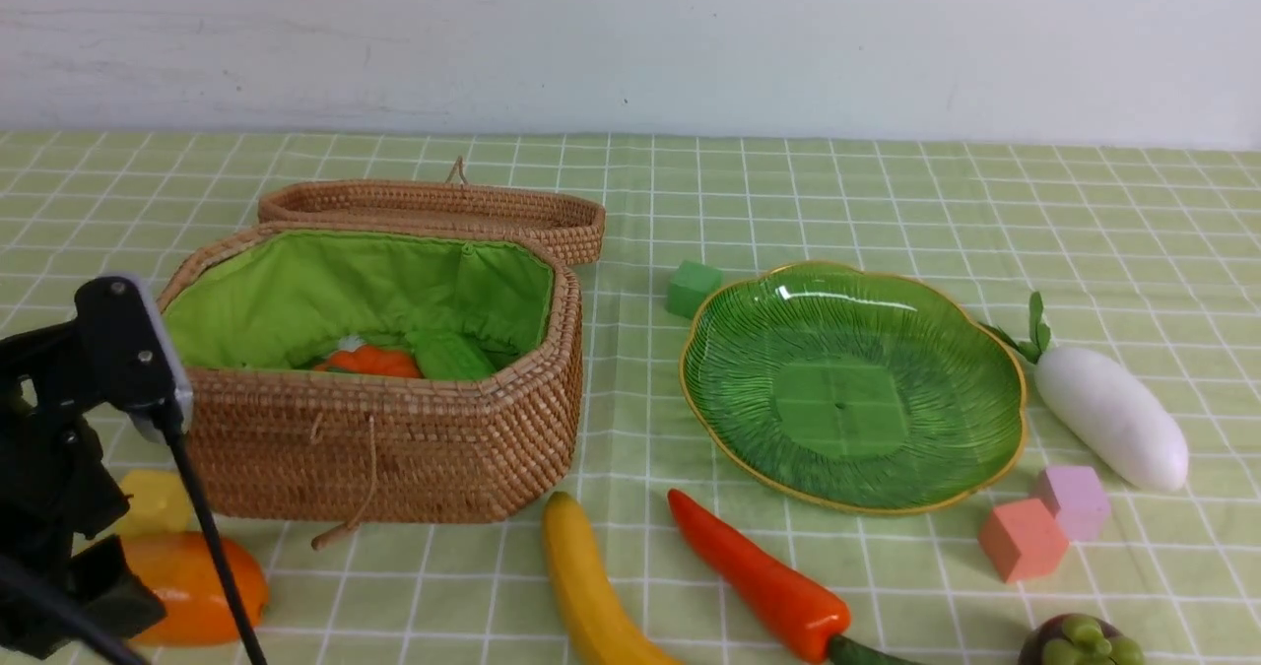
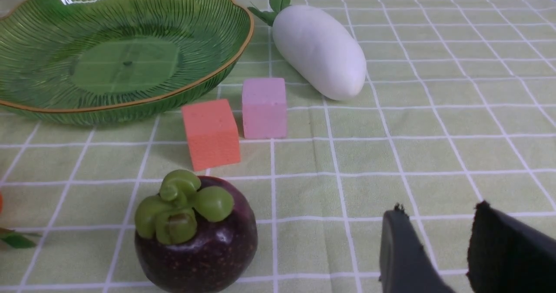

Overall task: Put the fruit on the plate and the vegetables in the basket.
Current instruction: Grab the mango with your left arm and place it on the right plate

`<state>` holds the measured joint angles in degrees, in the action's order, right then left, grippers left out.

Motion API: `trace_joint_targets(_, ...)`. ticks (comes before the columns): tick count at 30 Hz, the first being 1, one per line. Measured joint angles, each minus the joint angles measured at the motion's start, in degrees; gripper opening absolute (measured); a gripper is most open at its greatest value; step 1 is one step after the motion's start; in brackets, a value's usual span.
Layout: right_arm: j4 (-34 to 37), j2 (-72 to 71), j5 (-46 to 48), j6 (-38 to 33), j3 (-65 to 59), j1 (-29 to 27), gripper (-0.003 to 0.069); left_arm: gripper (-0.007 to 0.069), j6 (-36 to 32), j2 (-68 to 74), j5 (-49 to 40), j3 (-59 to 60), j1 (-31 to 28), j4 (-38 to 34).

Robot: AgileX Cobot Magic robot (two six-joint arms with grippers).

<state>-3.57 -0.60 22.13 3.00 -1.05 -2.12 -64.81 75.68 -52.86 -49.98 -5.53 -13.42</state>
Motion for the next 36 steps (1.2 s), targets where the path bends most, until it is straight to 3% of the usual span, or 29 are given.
trace_joint_targets(10, 0.0, 0.0, 0.0, 0.0, 0.0, 0.0, 0.0242, 0.0587, 2.78, 7.51, 8.77, 0.08, 1.68, 9.23)
trace_joint_targets(15, 0.0, 0.0, 0.0, 0.0, 0.0, 0.0, 0.0242, 0.0587, 0.14, 9.47, 10.27, 0.08, 1.83, 9.92)
trace_joint_targets(31, 0.0, 0.0, 0.0, 0.0, 0.0, 0.0, 0.0242, 0.0595, -2.59, 17.21, 10.63, -0.3, 1.83, 1.11)
trace_joint_targets(36, 0.0, 0.0, 0.0, 0.0, 0.0, 0.0, 0.0242, 0.0563, -0.91, 17.21, 10.24, -0.3, 1.83, -0.12)
